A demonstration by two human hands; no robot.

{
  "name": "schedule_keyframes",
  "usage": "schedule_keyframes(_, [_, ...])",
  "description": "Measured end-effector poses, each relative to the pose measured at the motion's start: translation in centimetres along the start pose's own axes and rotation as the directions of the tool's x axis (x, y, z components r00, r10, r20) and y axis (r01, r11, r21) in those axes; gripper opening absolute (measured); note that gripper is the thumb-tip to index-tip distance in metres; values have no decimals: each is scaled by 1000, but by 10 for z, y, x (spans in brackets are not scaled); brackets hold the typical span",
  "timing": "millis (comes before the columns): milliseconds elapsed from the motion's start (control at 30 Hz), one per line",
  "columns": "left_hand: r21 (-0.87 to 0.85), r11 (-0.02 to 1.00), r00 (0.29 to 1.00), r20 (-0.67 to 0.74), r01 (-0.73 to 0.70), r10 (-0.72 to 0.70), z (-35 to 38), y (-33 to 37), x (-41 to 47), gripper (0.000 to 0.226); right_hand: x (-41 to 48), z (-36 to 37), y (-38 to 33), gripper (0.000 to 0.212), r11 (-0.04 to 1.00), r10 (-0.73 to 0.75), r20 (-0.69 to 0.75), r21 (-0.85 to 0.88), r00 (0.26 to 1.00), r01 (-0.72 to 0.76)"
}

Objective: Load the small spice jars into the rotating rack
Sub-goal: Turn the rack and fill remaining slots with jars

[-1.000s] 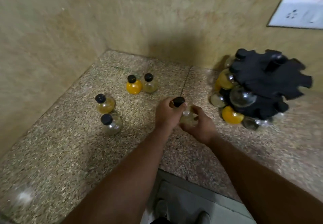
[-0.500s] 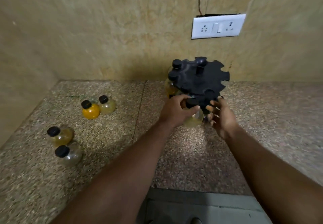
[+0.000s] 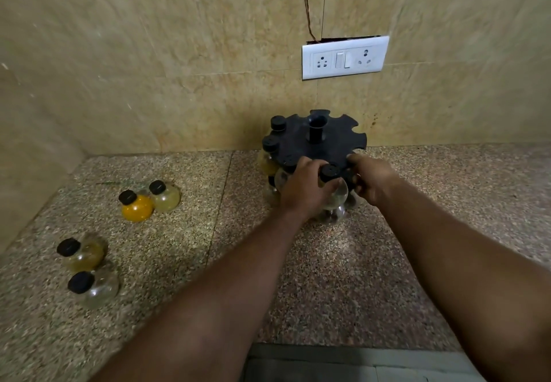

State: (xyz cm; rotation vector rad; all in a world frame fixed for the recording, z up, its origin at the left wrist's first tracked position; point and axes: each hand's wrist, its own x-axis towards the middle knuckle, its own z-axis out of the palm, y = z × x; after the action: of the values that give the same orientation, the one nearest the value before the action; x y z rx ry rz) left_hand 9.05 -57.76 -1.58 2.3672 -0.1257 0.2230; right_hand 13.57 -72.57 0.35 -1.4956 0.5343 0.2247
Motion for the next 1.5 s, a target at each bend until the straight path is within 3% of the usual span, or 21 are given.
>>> schedule_keyframes(267, [190, 977, 993, -96, 91, -74, 15, 5, 6, 52, -6, -1, 2, 23, 1000, -27, 69, -7, 997, 28])
schedule_keyframes(433, [70, 977, 961, -206, 202, -184, 26, 2, 1, 49, -8, 4, 8, 23, 998, -59, 107, -3, 993, 59])
schedule_keyframes(600, [76, 978, 945, -282, 195, -166, 25, -6, -7, 50, -6, 15, 27, 16, 993, -117, 90, 25, 989, 115])
schedule_keyframes(800, [-76, 939, 838, -431, 336, -335, 11, -30, -15, 53, -30, 37, 51, 29, 944, -275, 150, -145, 950, 296])
schedule_keyframes(1033, [-105, 879, 804, -364, 465, -469, -16, -94, -62, 64, -50, 83, 95, 32, 832, -346, 268, -355, 899, 427])
schedule_keyframes(1267, [-194, 750, 678, -330, 632, -657, -46, -169, -134, 63, -63, 154, 141, 18, 650, -243, 491, -558, 836, 517])
schedule_keyframes(1367, [-235, 710, 624, -350, 664, -699, -60, -202, -162, 59, -75, 190, 160, 27, 592, -171, 565, -596, 807, 543])
schedule_keyframes(1500, [-319, 603, 484, -380, 732, -788, -87, -240, -193, 58, -96, 240, 186, 46, 490, -73, 646, -640, 760, 592])
